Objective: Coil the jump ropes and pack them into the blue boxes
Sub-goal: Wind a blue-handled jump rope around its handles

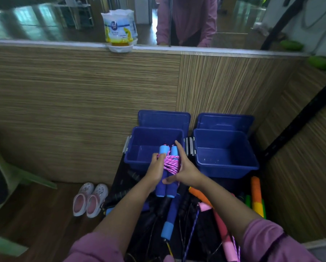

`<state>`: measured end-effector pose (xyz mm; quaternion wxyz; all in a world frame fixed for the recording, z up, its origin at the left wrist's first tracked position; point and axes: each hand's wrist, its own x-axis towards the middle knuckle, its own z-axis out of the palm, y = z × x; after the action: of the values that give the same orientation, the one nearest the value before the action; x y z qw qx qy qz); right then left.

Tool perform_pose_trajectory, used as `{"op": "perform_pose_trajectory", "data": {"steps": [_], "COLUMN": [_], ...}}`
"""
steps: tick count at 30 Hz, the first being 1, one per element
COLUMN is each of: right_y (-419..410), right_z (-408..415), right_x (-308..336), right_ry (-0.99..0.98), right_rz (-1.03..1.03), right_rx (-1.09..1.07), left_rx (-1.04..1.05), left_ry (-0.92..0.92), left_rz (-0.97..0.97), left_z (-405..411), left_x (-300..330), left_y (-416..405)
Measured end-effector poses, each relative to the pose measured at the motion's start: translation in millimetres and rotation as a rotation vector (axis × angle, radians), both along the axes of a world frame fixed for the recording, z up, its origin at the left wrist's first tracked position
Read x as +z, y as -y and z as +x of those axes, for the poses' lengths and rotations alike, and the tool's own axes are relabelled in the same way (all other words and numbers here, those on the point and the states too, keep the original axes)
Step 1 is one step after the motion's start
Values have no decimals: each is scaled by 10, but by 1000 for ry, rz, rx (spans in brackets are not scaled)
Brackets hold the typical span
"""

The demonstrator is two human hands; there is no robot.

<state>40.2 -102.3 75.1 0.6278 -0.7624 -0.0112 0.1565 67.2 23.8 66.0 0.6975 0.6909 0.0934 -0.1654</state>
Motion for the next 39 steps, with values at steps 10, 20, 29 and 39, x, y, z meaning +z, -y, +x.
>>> {"op": "perform_pose_trajectory", "data": {"steps": [10,20,29,39], "right_y": [-17,-157,-466,-770], "right_z": [73,665,1469,1880], "right_x": [-161,-329,-519,-1149], "right_ry": [80,18,-89,-158], "right_rz": [-92,49,159,-37], "right_rx": [-83,-123,-241,-95], "left_rx": [-32,-157,-170,-109], "left_ry": [-14,426,495,619], "left_rz": [-19,979,896,839], "left_z": [106,692,1065,1110], "left_x": [-73,-383,-837,-1064], "left_y": [-101,-832,-1185,-1195]}}
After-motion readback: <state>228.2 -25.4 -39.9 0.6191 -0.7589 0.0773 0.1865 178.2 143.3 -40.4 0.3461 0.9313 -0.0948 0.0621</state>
